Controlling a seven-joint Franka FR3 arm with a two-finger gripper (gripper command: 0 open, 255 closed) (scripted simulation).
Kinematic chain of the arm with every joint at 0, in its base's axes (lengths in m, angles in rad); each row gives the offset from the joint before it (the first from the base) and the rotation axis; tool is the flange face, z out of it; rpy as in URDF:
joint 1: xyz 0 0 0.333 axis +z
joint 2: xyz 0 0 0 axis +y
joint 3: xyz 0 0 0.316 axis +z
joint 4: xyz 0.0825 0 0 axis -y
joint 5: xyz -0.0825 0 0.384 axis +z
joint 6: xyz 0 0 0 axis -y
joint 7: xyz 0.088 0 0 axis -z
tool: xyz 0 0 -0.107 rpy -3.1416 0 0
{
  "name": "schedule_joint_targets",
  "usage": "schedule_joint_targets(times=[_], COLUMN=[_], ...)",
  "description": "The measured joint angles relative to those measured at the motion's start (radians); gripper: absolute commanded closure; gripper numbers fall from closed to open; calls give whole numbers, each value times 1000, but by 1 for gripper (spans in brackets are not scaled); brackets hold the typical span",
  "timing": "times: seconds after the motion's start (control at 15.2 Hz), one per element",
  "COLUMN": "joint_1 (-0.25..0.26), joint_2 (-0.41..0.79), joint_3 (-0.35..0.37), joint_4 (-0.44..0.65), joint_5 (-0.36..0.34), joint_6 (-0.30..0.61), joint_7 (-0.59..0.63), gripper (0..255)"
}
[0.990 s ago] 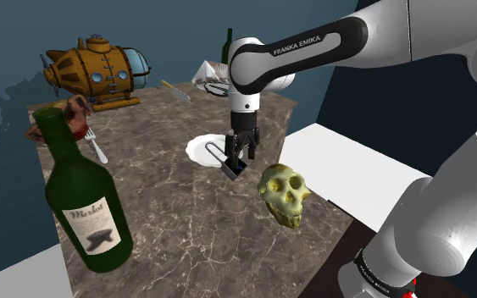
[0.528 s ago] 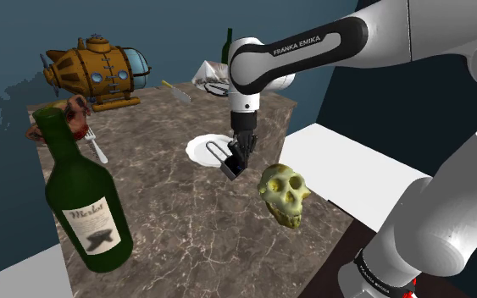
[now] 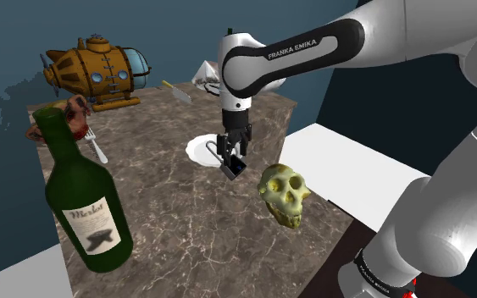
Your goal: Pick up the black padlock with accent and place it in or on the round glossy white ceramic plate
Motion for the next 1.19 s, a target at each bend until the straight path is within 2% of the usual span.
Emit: schedule_joint_targets(times=[0.2,0.33,0.73,1.12,1.19], joint_1=[22,25,25,25,25], joint_2=[24,38,60,65,65], joint_3=[34,39,39,40,40], joint_4=[40,39,-14,-17,-17], joint_5=[-119,-147,-162,-163,-163], joint_6=[64,94,174,182,182], joint_7=[92,109,119,121,121], gripper=[0,0,0,0,255])
